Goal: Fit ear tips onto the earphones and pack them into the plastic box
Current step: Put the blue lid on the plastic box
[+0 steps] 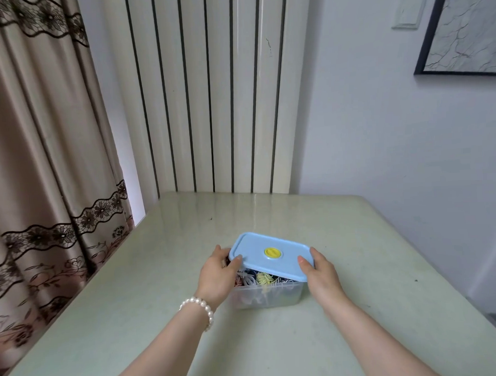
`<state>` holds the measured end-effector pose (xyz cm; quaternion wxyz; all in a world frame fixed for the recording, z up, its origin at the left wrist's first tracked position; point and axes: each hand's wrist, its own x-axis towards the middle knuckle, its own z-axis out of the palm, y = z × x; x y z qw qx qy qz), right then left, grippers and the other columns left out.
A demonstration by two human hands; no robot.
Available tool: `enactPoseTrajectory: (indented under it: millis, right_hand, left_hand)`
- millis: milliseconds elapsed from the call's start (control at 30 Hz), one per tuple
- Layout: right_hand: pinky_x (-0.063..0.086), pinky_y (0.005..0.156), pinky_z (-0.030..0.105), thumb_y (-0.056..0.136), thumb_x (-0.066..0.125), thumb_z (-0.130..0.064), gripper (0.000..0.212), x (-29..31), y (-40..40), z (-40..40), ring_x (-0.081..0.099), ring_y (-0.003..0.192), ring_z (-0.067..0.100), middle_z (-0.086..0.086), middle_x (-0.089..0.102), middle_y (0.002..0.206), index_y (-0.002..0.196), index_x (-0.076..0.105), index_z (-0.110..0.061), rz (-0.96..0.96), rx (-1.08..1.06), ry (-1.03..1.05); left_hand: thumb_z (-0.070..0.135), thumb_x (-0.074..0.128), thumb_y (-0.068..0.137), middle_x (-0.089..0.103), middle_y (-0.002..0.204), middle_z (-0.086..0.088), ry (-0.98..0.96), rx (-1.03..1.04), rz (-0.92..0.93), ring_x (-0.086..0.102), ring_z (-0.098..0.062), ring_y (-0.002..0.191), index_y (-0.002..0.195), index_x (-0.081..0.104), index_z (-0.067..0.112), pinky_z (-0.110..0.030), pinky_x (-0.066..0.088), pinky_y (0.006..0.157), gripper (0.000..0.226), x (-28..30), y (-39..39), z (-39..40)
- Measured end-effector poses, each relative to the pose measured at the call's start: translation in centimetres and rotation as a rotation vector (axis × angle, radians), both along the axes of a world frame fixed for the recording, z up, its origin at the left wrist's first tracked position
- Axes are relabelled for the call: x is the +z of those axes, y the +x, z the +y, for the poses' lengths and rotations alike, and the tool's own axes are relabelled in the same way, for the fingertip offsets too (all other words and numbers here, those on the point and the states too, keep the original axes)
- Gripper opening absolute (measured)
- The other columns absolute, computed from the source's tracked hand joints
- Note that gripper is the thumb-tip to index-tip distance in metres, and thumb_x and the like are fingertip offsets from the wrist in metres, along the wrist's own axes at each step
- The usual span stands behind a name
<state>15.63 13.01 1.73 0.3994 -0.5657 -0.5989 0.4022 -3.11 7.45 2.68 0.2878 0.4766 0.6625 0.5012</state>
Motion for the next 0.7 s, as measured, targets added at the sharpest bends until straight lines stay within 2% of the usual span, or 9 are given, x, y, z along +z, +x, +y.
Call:
enactPoseTrajectory:
  millis: [67, 100, 167, 267, 333, 467, 700]
  right_hand:
    - [0.025, 0.106, 0.024, 0.095, 0.046, -0.016, 0.051, 0.6, -0.2, 0.4, 0.036, 0.133, 0.019, 0.006, 0.036, 0.146, 0.142, 0.029, -0.009, 0.022, 0.044, 0.018]
    - [0.025, 0.105, 0.023, 0.096, 0.045, -0.015, 0.049, 1.2, -0.4, 0.7, 0.036, 0.133, 0.019, 0.006, 0.036, 0.146, 0.142, 0.03, -0.009, 0.036, 0.064, 0.025]
    - [0.025, 0.103, 0.02, 0.096, 0.043, -0.013, 0.046, 2.2, -0.9, 1.5, 0.037, 0.132, 0.018, 0.006, 0.037, 0.145, 0.141, 0.032, -0.009, 0.02, 0.114, 0.046]
    - [0.028, 0.096, 0.018, 0.097, 0.041, -0.016, 0.045, 2.5, -2.0, 2.1, 0.038, 0.131, 0.019, 0.006, 0.037, 0.146, 0.142, 0.033, -0.012, -0.119, 0.181, 0.056]
    - [0.029, 0.096, 0.018, 0.098, 0.039, -0.016, 0.046, 2.1, -2.4, 2.0, 0.038, 0.132, 0.02, 0.006, 0.037, 0.146, 0.142, 0.031, -0.013, -0.206, 0.196, 0.07]
    - [0.022, 0.108, 0.023, 0.099, 0.034, -0.013, 0.046, 1.5, -2.4, 1.8, 0.029, 0.138, 0.02, 0.006, 0.028, 0.151, 0.144, 0.025, -0.012, -0.336, 0.174, 0.103]
    - [0.03, 0.096, 0.02, 0.099, 0.032, -0.014, 0.046, 0.9, -1.3, 1.8, 0.038, 0.132, 0.021, 0.006, 0.035, 0.148, 0.145, 0.024, -0.014, -0.322, 0.134, 0.033]
  left_hand:
    - [0.023, 0.057, 0.088, 0.058, 0.118, 0.0, -0.001, 0.083, -0.044, 0.056, -0.015, 0.106, 0.109, 0.059, 0.014, -0.024, 0.04, 0.082, 0.023, 0.3, -0.2, -0.1]
    - [0.025, 0.059, 0.086, 0.061, 0.106, -0.001, 0.004, 0.136, -0.079, 0.059, -0.016, 0.091, 0.102, 0.059, 0.013, -0.026, 0.044, 0.075, 0.02, 0.4, -0.5, -0.1]
    - [0.027, 0.061, 0.085, 0.062, 0.087, -0.004, 0.027, 0.234, -0.116, 0.057, -0.022, 0.079, 0.089, 0.058, 0.009, -0.029, 0.042, 0.067, 0.018, 0.2, -1.4, -0.2]
    - [0.023, 0.061, 0.086, 0.05, 0.063, 0.0, 0.022, 0.312, -0.101, 0.045, -0.021, 0.062, 0.07, 0.052, 0.008, -0.029, 0.034, 0.055, 0.024, -0.2, -2.5, -1.0]
    - [0.022, 0.061, 0.085, 0.049, 0.059, -0.001, -0.017, 0.328, -0.093, 0.043, -0.02, 0.059, 0.065, 0.05, 0.01, -0.029, 0.033, 0.053, 0.026, -0.9, -2.9, -1.4]
    - [0.019, 0.063, 0.083, 0.054, 0.059, -0.004, -0.081, 0.293, -0.09, 0.047, -0.022, 0.058, 0.064, 0.056, 0.009, -0.027, 0.036, 0.054, 0.022, -1.7, -2.8, -1.2]
    - [0.01, 0.061, 0.076, 0.058, 0.051, -0.007, -0.141, 0.238, -0.075, 0.068, -0.034, 0.074, 0.05, 0.059, 0.008, -0.027, 0.042, 0.058, 0.026, -1.0, -2.7, -0.8]
